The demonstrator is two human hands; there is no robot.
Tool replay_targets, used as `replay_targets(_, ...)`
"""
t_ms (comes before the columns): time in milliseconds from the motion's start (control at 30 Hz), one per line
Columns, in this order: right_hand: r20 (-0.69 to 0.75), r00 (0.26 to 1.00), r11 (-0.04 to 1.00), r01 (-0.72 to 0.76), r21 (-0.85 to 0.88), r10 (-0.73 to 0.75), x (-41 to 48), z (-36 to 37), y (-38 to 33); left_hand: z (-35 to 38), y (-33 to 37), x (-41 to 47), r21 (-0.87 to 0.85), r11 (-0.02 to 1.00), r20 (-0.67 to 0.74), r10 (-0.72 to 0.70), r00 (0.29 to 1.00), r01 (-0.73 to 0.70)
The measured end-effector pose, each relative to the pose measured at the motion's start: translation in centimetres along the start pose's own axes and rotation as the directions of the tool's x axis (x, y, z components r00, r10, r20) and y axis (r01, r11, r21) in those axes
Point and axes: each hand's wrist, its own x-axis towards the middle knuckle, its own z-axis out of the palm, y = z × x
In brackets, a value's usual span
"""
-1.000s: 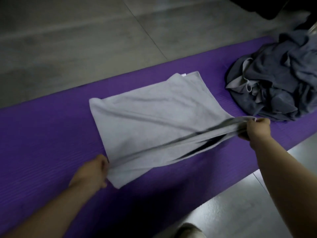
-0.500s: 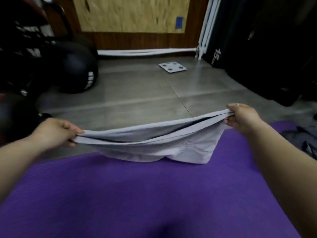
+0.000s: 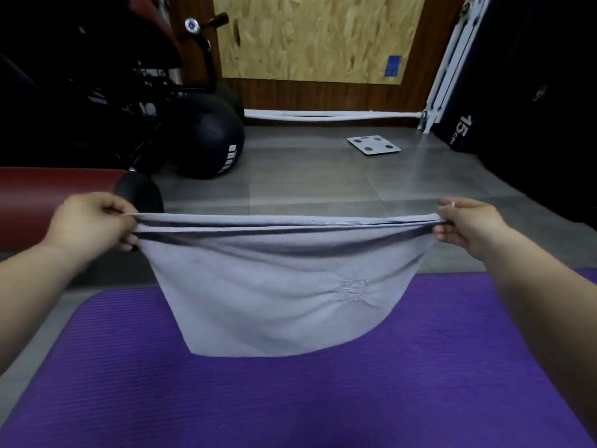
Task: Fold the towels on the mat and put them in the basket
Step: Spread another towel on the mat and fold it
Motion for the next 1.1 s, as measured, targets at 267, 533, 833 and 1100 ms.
replay_targets(267, 0.365, 0.918, 0.978, -0.194, 0.073, 0.154, -0.5, 0.2, 4.0, 1.5, -3.6, -0.9, -0.487, 0.856, 0.055, -0.168, 0.984, 0.173)
replay_targets(533, 0.292, 0.946, 0.561, 0.318, -0.764, -0.139, 1.3, 2.2, 7.9, 3.3, -6.6, -1.4, 0.428, 0.851, 0.239, 0.219, 0.946, -0.305)
replay_targets(833, 0.344, 0.864, 0.455, 0.489, -0.744, -0.367, 1.8, 2.3, 6.0, 2.3, -6.5, 0.1, 0.369, 0.877, 0.108, 0.288, 0.951, -0.308)
replay_targets(1100, 0.424, 0.864, 0.634, 0.492, -0.597, -0.271, 1.0, 1.5, 3.2, -1.0, -6.2, -0.2, 0.147, 0.962, 0.04, 0.227, 0.973, -0.23)
